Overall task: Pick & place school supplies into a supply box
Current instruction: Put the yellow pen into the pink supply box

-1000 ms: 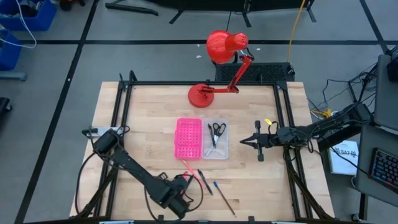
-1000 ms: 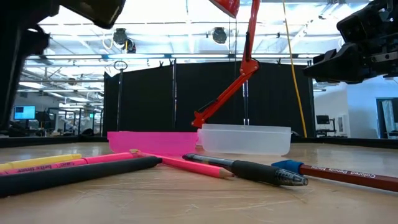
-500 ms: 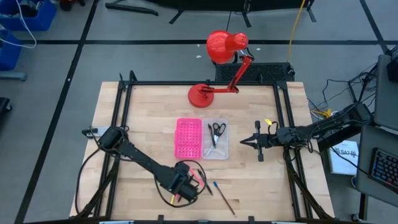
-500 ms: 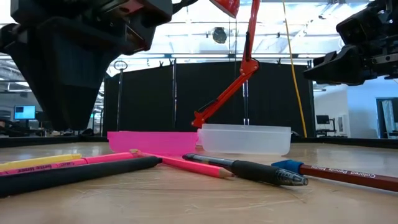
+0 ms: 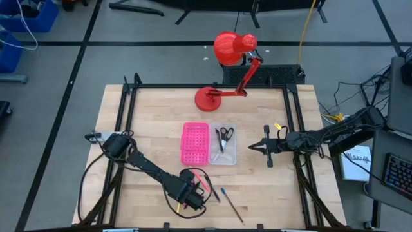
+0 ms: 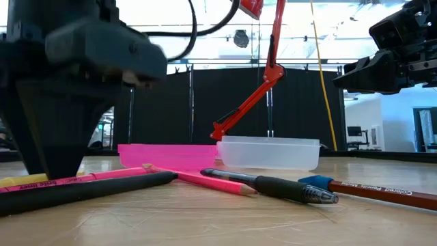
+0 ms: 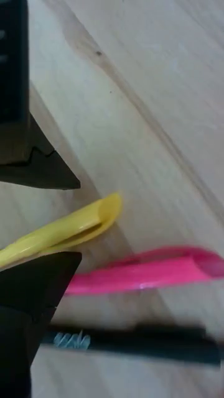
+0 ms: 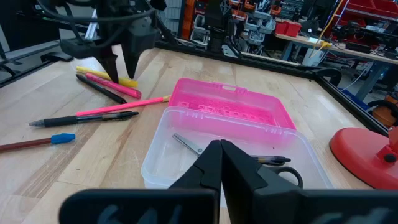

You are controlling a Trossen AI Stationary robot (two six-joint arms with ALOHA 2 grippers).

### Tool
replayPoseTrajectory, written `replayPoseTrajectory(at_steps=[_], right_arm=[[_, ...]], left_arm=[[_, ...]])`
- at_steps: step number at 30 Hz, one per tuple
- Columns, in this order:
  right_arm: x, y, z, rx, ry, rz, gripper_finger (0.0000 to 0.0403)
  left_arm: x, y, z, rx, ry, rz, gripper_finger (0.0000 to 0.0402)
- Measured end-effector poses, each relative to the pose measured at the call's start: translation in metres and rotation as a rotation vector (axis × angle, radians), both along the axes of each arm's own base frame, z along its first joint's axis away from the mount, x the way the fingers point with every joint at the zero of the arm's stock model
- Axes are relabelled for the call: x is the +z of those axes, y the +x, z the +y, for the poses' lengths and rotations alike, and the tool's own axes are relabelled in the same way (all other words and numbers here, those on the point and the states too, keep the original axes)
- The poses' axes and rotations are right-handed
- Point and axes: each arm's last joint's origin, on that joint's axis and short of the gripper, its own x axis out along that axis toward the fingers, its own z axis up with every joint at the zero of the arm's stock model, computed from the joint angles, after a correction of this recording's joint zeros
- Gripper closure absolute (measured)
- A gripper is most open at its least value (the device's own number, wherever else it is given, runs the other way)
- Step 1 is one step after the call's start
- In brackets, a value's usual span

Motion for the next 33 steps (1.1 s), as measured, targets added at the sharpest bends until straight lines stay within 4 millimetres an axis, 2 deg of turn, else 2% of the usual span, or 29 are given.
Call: replayPoseTrajectory(at_steps=[3, 6, 9, 13, 20, 27, 33], right_arm=[[0.000, 0.000, 0.000, 0.000, 0.000, 0.000, 0.0403], [0.000, 0.000, 0.000, 0.000, 0.000, 0.000, 0.0403], [0.000, 0.000, 0.000, -0.001, 0.003, 0.000, 0.0403], [-0.001, 0.000, 0.000, -0.002, 0.008, 0.008, 0.0403], [-0.001, 0.000, 0.000, -0.002, 0.007, 0.008, 0.0403], [-0.001, 0.000, 0.000, -0.001, 0.006, 0.006, 0.0403], [-0.001, 0.000, 0.000, -0.001, 0.006, 0.006, 0.0403]], left_arm=[[-0.008, 0.000, -0.001, 0.002, -0.028, -0.014, 0.0229], [-0.024, -0.002, -0.002, 0.020, -0.051, -0.062, 0.0253], [-0.033, -0.007, -0.003, 0.063, -0.077, -0.088, 0.0293], [-0.036, -0.012, -0.005, 0.116, -0.072, -0.089, 0.0354], [-0.024, -0.007, -0.010, 0.043, -0.013, -0.096, 0.0355], [-0.002, -0.003, -0.012, 0.029, 0.053, -0.049, 0.0355], [0.005, -0.002, -0.012, 0.026, 0.070, -0.034, 0.0356]])
